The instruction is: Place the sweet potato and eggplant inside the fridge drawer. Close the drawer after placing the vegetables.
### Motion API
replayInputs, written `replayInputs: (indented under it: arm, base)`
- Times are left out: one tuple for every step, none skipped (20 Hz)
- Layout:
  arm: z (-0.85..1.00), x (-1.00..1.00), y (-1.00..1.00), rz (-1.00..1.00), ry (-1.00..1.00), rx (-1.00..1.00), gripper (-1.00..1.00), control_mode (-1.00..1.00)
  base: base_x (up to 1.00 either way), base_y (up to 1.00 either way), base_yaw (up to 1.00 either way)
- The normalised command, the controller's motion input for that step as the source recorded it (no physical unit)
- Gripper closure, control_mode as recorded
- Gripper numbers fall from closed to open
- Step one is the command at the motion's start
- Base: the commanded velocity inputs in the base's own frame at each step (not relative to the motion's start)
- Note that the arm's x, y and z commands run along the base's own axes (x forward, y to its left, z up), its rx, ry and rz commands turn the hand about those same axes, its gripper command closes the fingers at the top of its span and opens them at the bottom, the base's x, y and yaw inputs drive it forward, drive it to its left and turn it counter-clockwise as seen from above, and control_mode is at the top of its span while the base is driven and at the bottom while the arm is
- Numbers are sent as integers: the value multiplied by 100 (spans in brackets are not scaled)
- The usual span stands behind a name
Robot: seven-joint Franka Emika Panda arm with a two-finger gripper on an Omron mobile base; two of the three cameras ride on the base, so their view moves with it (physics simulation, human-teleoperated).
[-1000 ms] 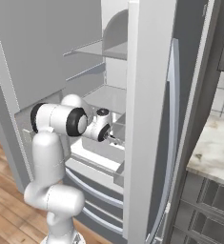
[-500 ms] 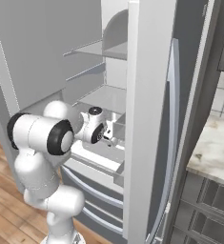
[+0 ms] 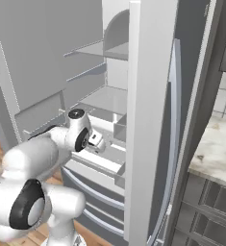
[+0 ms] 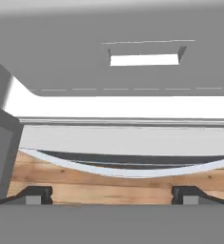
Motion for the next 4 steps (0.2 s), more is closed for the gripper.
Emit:
replayInputs:
  arm:
    - [69,-100,26,0,0,0,-100,-100]
    - [71,-100,24,0,0,0,-100,-100]
    - [74,-100,22,0,-1,0,-100,-100]
    - [74,-100,24,0,0,0,-100,-100]
  base:
    - [0,0,0]
    - [0,0,0]
    - [0,0,0]
    - [0,0,0]
